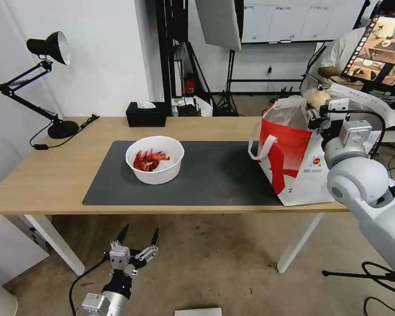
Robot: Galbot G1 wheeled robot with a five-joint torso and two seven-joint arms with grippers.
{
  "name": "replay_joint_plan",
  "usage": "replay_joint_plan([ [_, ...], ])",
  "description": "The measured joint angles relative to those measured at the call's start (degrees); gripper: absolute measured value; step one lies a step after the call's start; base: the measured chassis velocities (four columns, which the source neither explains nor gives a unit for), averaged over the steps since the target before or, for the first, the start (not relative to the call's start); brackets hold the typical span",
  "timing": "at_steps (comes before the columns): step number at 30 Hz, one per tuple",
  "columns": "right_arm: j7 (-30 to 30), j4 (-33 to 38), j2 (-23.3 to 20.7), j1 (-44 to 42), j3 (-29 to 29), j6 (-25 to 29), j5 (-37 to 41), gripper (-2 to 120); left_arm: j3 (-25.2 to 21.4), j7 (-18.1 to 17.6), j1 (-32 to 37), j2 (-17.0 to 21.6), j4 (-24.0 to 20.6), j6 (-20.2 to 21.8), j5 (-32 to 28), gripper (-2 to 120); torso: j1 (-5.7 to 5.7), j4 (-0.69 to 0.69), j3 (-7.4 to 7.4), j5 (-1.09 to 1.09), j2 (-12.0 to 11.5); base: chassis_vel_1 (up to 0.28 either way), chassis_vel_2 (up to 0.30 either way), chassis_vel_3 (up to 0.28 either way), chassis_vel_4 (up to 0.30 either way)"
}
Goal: Pick up the trash from the table and place it into the takeout bag.
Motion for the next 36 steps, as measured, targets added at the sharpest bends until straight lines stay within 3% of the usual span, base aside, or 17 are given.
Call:
replay_joint_plan([
  [11, -0.2, 1.6, -0.8, -1.0, 0.4, 0.0, 0.8, 99, -0.6, 0.1, 1.3, -0.4, -1.7, 0.0, 0.5, 100, 0.00, 0.00, 0.00, 0.00, 0.0, 0.000, 0.000, 0.000, 0.000],
  [29, -0.4, 3.0, -2.1, -3.3, 2.6, 0.2, 2.6, 100, -0.6, 0.1, 1.8, -1.0, -2.6, 0.1, 1.0, 100, 0.00, 0.00, 0.00, 0.01, 0.0, 0.000, 0.000, 0.000, 0.000],
  [33, -3.1, 5.3, -2.2, -4.9, 5.3, 2.7, 6.2, 100, -0.7, 0.1, 1.7, -1.1, -2.7, 0.1, 1.0, 100, 0.00, 0.00, 0.00, 0.01, 0.0, 0.000, 0.000, 0.000, 0.000],
  [36, -6.3, 9.3, -2.2, -8.5, 9.9, 6.7, 14.7, 100, -0.8, 0.1, 1.7, -1.1, -2.7, 0.1, 1.0, 100, 0.00, 0.00, 0.00, 0.00, 0.0, 0.000, 0.000, 0.000, 0.000],
])
